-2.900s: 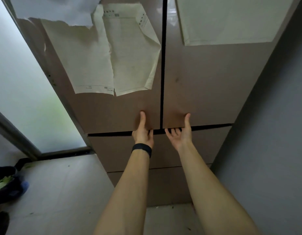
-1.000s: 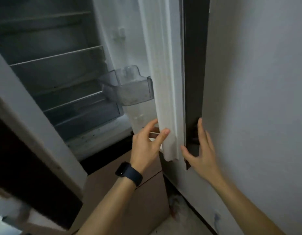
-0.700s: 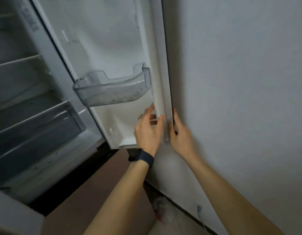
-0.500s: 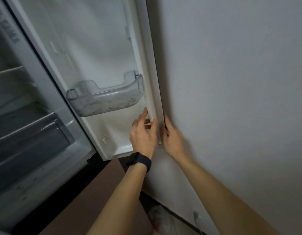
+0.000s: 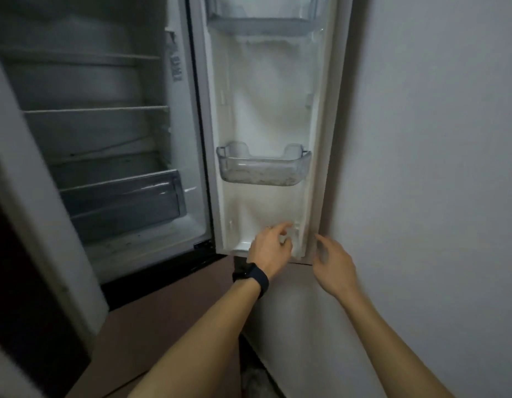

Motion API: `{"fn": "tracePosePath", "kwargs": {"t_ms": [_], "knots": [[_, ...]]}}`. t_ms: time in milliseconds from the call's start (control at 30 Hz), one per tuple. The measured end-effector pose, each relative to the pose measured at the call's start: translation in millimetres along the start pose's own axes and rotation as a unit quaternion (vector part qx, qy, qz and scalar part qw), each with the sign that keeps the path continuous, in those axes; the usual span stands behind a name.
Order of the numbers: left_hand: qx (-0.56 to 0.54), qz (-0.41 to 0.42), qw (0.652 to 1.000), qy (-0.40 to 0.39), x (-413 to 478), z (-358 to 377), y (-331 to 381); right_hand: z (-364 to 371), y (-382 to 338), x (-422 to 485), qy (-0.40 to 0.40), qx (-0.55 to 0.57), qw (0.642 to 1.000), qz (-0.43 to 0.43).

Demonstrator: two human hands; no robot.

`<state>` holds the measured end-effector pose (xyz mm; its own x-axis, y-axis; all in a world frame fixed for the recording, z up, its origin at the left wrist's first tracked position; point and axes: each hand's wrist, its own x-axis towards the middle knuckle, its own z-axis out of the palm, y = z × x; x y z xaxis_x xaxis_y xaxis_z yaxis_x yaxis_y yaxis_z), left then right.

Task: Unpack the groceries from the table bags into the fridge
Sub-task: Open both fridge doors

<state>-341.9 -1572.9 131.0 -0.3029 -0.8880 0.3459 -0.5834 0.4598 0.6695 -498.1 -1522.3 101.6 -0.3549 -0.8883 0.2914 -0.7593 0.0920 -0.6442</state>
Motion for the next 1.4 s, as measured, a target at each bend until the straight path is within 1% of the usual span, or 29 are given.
{"fn": "tracePosePath", "kwargs": {"t_ms": [100,200,300,367,433,500,567,633,667,733,800,867,933,1000,1067,1233,1333,1400], "knots": [[0.019,-0.057,0.998,0.011,-52.2,-29.3,-30.1,11.0,-13.5,-43.9,0.003,0.080,0.996,-0.037],[0.087,-0.098,0.990,0.045,-115.8,-66.0,-60.9,34.7,-32.9,-90.0,-0.047,0.167,0.982,-0.074],[0.152,-0.128,0.973,0.117,-183.6,-104.2,-78.0,64.2,-62.5,-127.1,-0.144,0.218,0.961,-0.095],[0.189,-0.134,0.958,0.167,-224.0,-130.2,-82.6,83.8,-87.1,-148.9,-0.184,0.253,0.943,-0.109],[0.219,-0.125,0.938,0.236,-257.0,-155.0,-84.6,100.6,-112.3,-169.3,-0.218,0.288,0.925,-0.118],[0.234,-0.103,0.913,0.319,-279.9,-176.6,-86.7,116.1,-136.7,-185.3,-0.248,0.327,0.905,-0.111],[0.231,-0.105,0.885,0.390,-291.0,-192.2,-90.1,131.4,-160.2,-195.9,-0.275,0.363,0.887,-0.078],[0.225,-0.127,0.862,0.436,-288.5,-204.8,-93.3,145.0,-182.9,-199.8,-0.292,0.409,0.864,-0.024],[0.225,-0.141,0.854,0.446,-283.8,-210.7,-94.5,150.8,-194.3,-199.8,-0.300,0.428,0.852,-0.004],[0.229,-0.166,0.851,0.443,-270.2,-221.5,-98.3,162.4,-215.7,-194.8,-0.306,0.439,0.845,0.003],[0.230,-0.168,0.862,0.419,-256.8,-228.1,-105.1,173.6,-236.4,-185.6,-0.311,0.425,0.850,-0.014],[0.231,-0.160,0.876,0.392,-251.3,-231.1,-115.1,183.6,-256.0,-175.3,-0.321,0.417,0.850,-0.033],[0.253,-0.150,0.880,0.372,-253.9,-234.0,-129.2,193.9,-271.5,-164.5,-0.338,0.404,0.849,-0.043],[0.265,-0.136,0.889,0.347,-260.5,-238.9,-142.4,204.4,-280.2,-156.5,-0.368,0.395,0.840,-0.047],[0.262,-0.120,0.897,0.335,-267.4,-244.0,-149.5,212.3,-282.6,-157.4,-0.380,0.397,0.833,-0.072],[0.257,-0.096,0.895,0.351,-287.8,-250.3,-157.1,213.4,-269.2,-175.4,-0.342,0.393,0.847,-0.105],[0.266,-0.086,0.886,0.371,-309.8,-256.0,-160.4,210.0,-262.2,-188.3,-0.340,0.382,0.852,-0.114],[0.261,-0.097,0.884,0.376,-328.7,-261.8,-159.4,204.1,-261.0,-202.5,-0.346,0.373,0.851,-0.131]]}}
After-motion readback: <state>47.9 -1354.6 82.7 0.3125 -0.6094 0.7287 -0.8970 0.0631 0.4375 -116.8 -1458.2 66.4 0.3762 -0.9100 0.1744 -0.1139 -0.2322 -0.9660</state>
